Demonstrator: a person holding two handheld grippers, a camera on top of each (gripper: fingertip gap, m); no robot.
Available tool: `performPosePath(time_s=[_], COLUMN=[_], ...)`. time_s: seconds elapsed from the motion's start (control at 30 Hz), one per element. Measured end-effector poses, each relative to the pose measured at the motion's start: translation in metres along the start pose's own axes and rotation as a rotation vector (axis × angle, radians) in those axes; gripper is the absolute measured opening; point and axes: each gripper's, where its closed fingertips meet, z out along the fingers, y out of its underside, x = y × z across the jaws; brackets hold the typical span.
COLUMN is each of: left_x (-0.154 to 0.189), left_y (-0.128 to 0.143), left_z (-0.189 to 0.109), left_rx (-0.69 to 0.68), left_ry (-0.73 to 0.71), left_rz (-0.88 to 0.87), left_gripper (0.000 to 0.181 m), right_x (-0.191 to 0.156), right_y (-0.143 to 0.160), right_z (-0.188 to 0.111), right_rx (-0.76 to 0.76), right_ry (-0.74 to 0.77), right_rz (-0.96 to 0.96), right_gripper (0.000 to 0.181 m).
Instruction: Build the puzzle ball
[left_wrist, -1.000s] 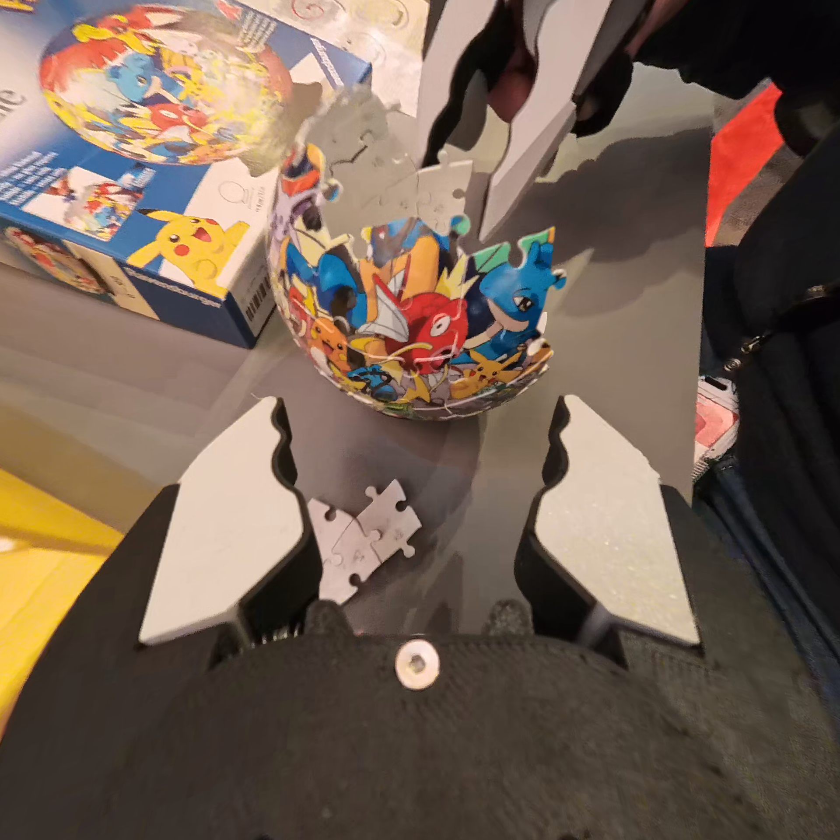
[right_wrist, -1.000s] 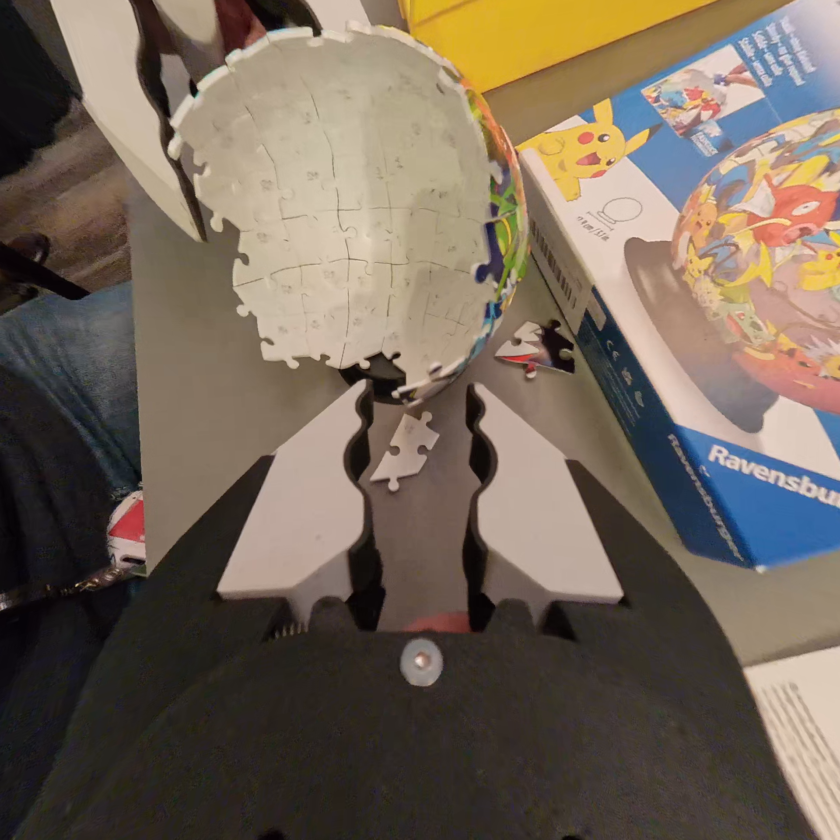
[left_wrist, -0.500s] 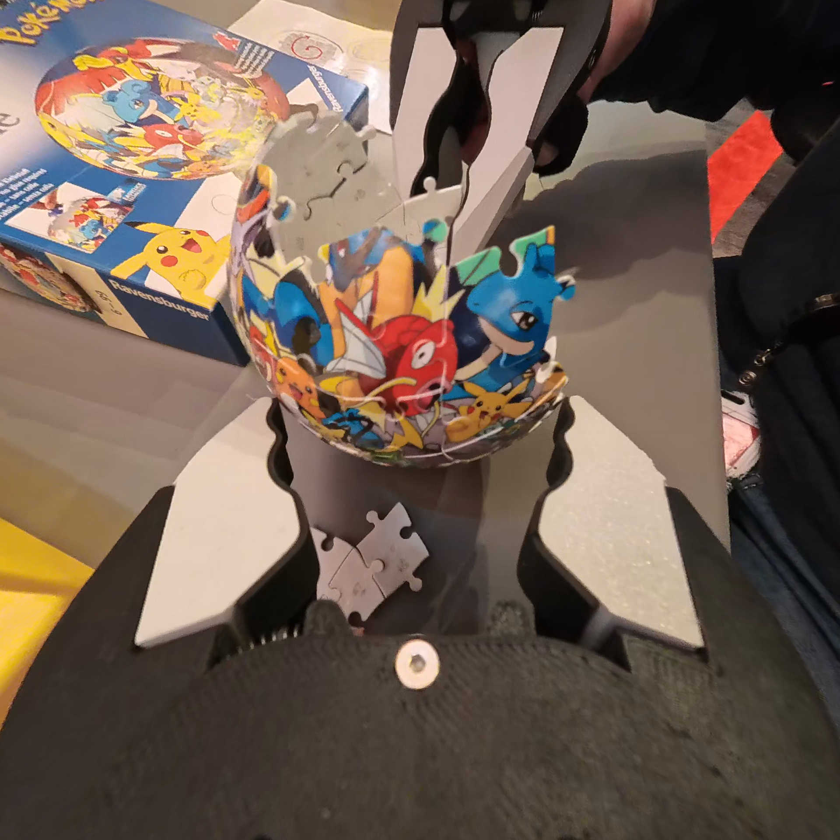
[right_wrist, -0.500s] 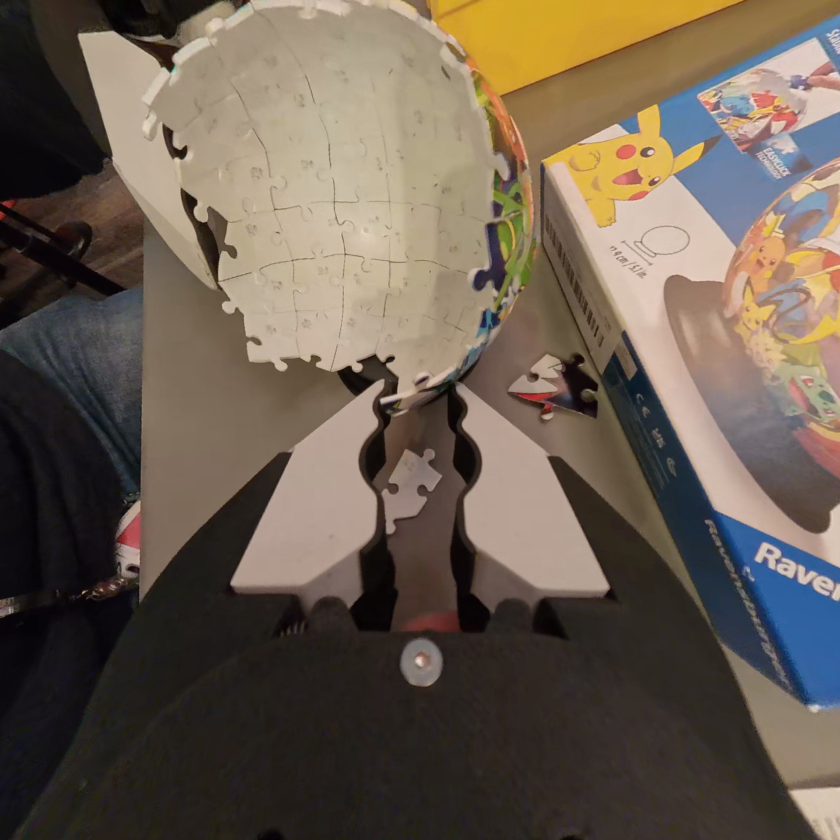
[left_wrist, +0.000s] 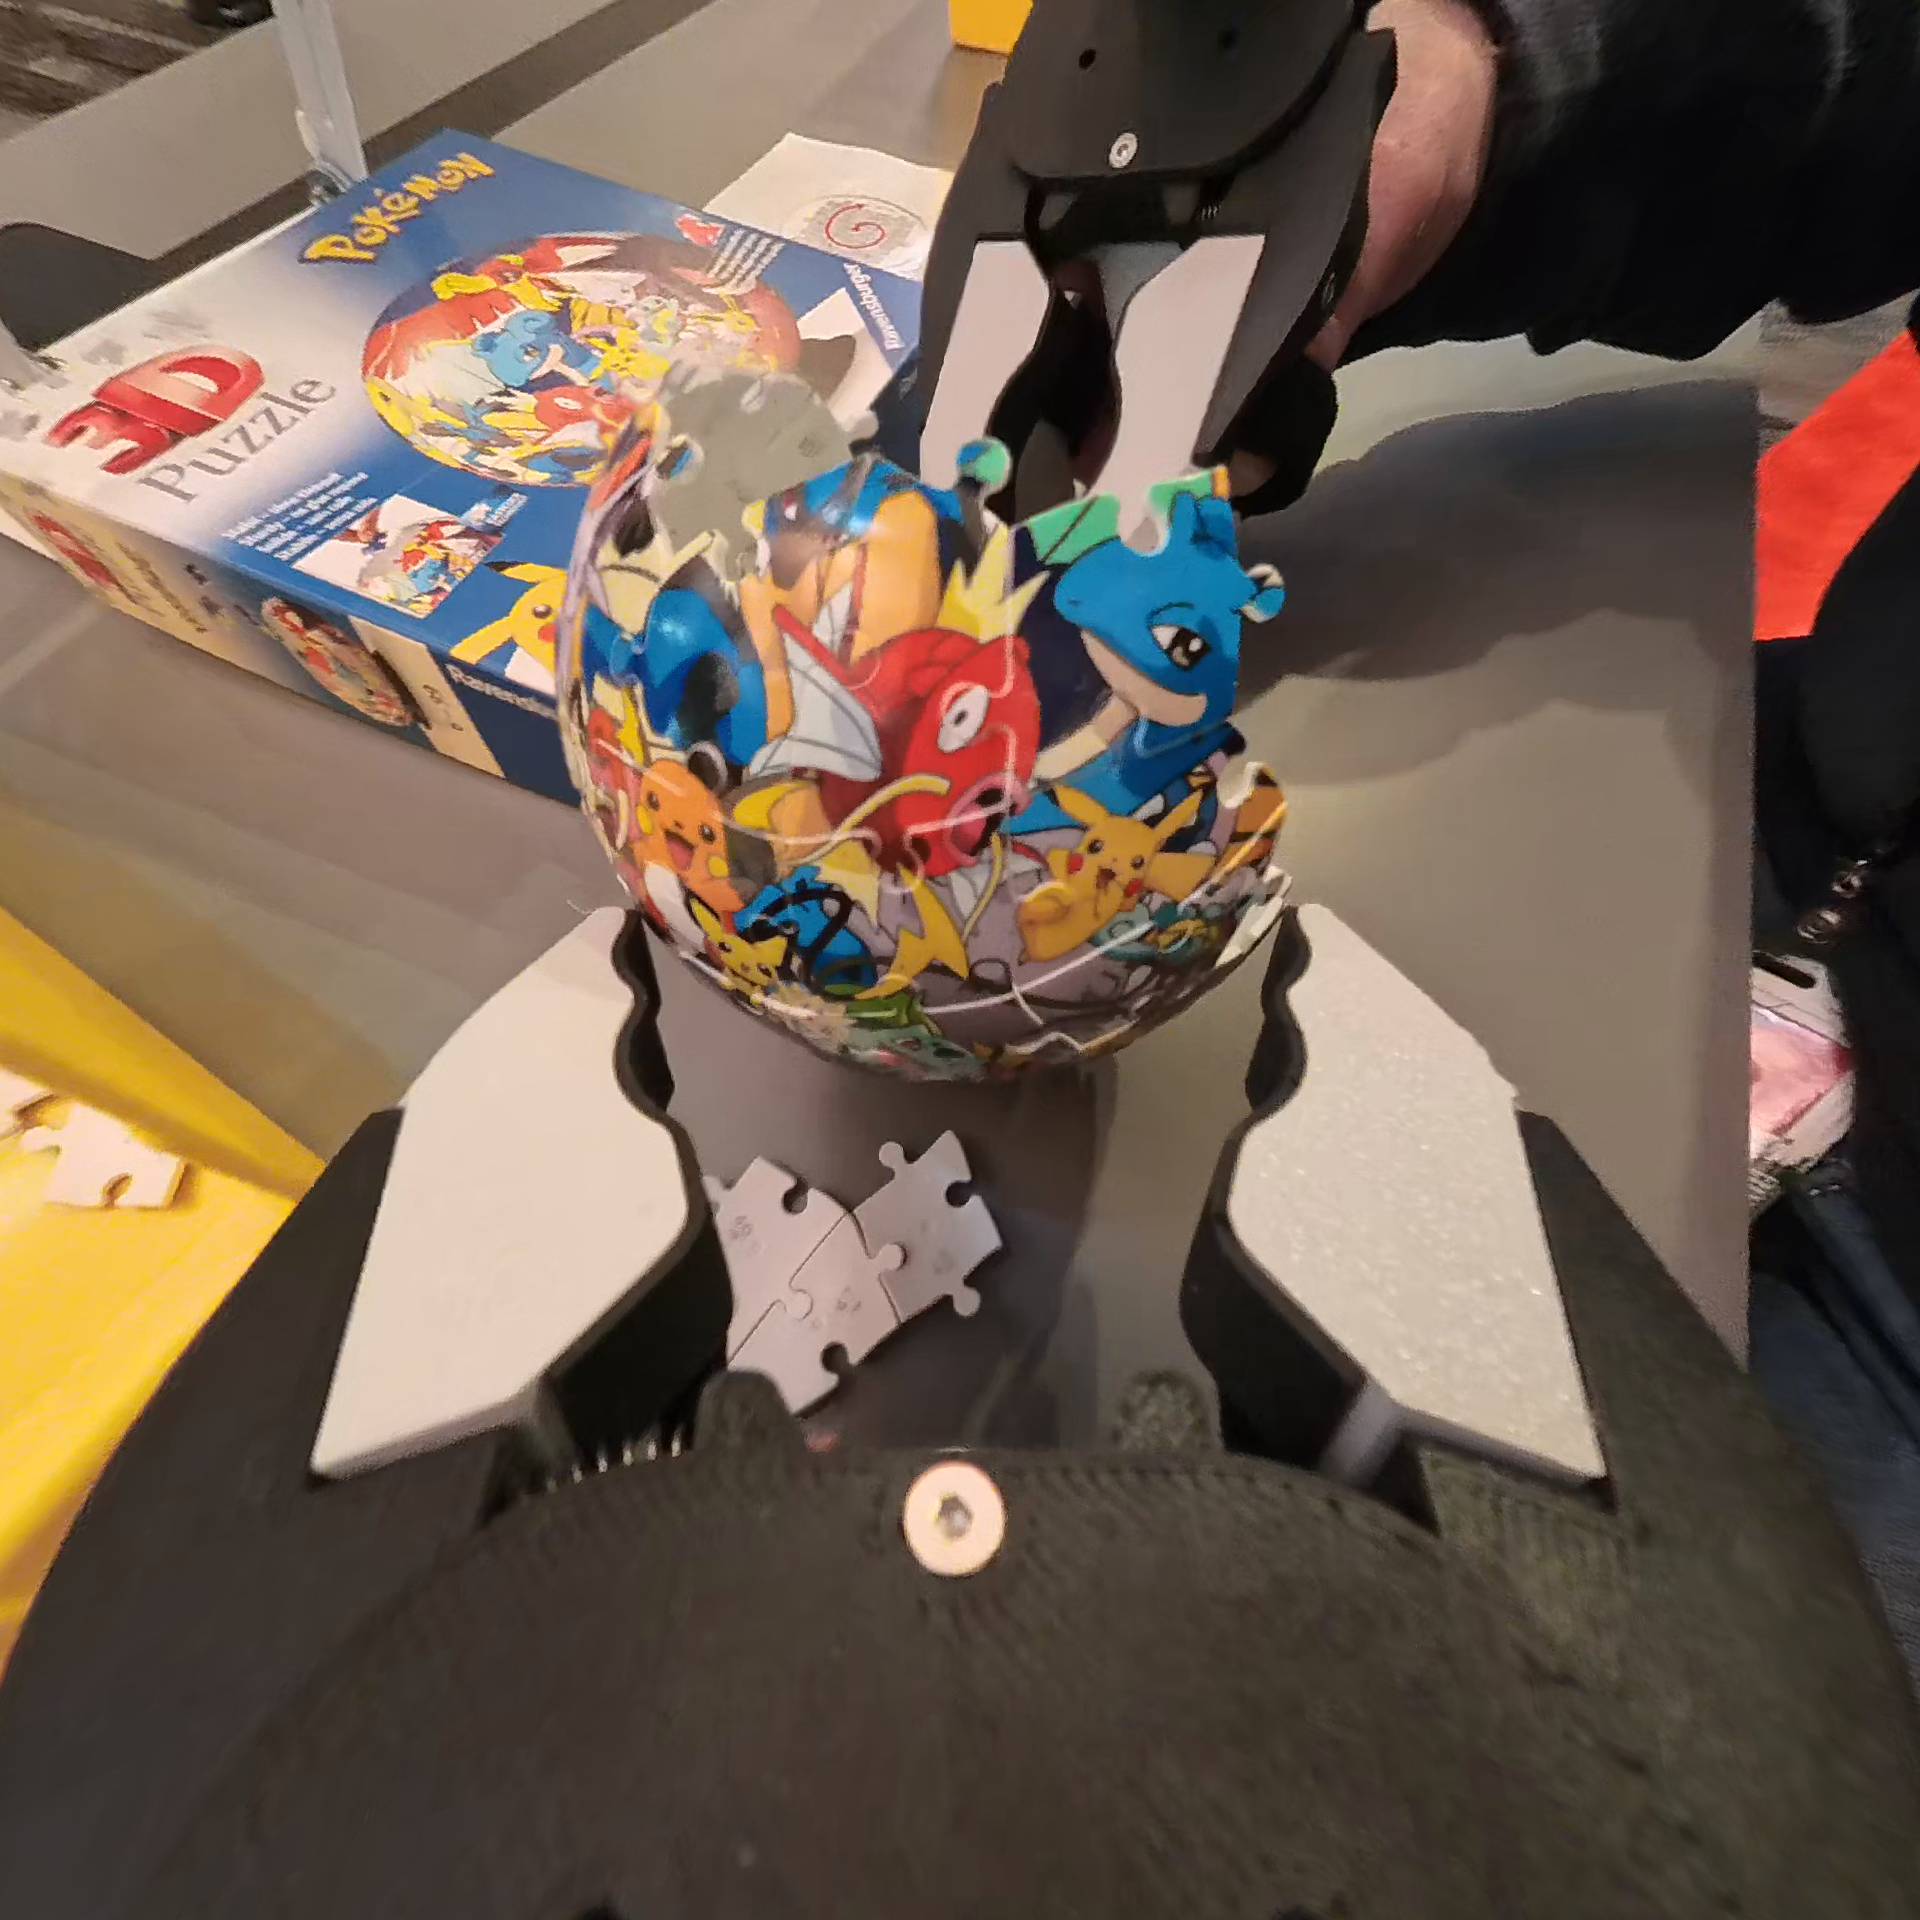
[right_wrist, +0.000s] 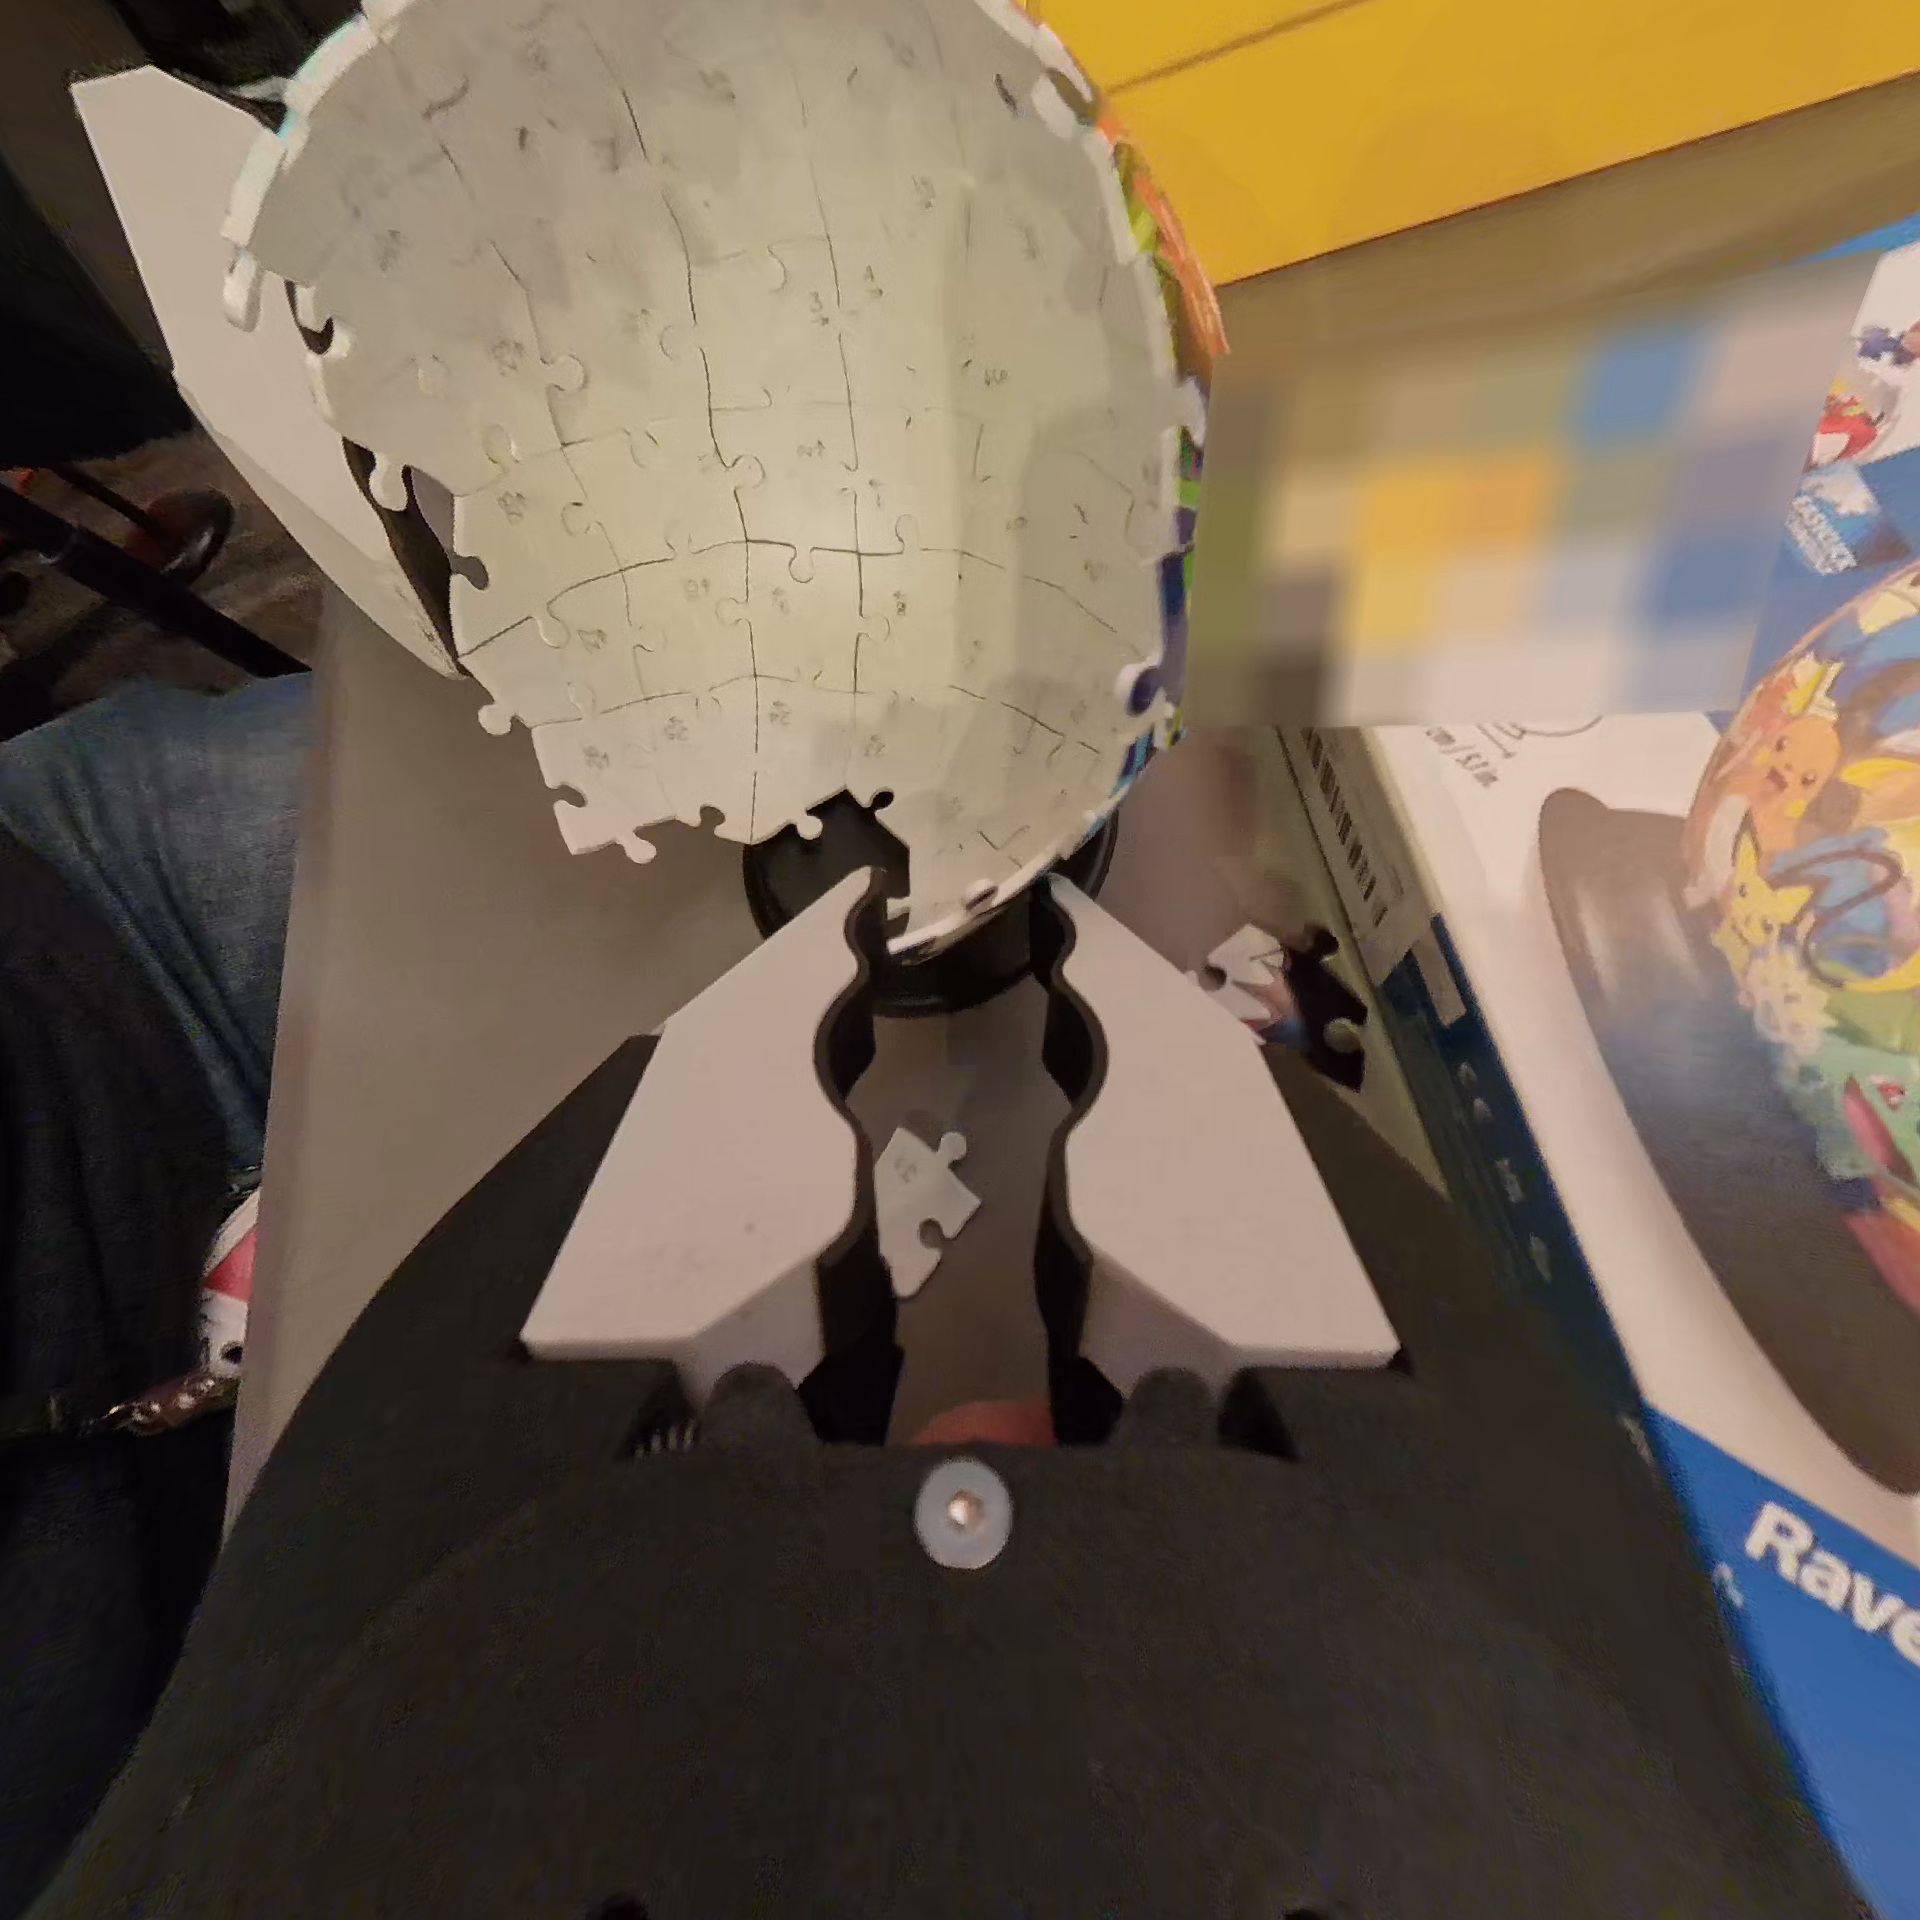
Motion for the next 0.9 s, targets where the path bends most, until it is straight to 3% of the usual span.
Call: performPosePath(time_s=[0.5, 0.7, 0.9], left_x=[-0.001, -0.002, -0.009], left_y=[-0.005, -0.005, -0.016], left_z=[-0.015, -0.018, -0.025], left_rx=[0.038, 0.044, 0.059], left_ry=[-0.140, -0.146, -0.056], left_rz=[0.035, 0.033, 0.019], left_gripper=[0.103, 0.109, 0.120], right_x=[0.014, 0.018, 0.019], right_y=[-0.006, -0.005, -0.005], right_z=[0.026, 0.032, 0.030], right_rx=[-0.081, -0.092, -0.079], right_ry=[0.030, 0.033, 0.020], right_rz=[-0.105, -0.127, -0.124], right_gripper=[0.037, 0.037, 0.038])
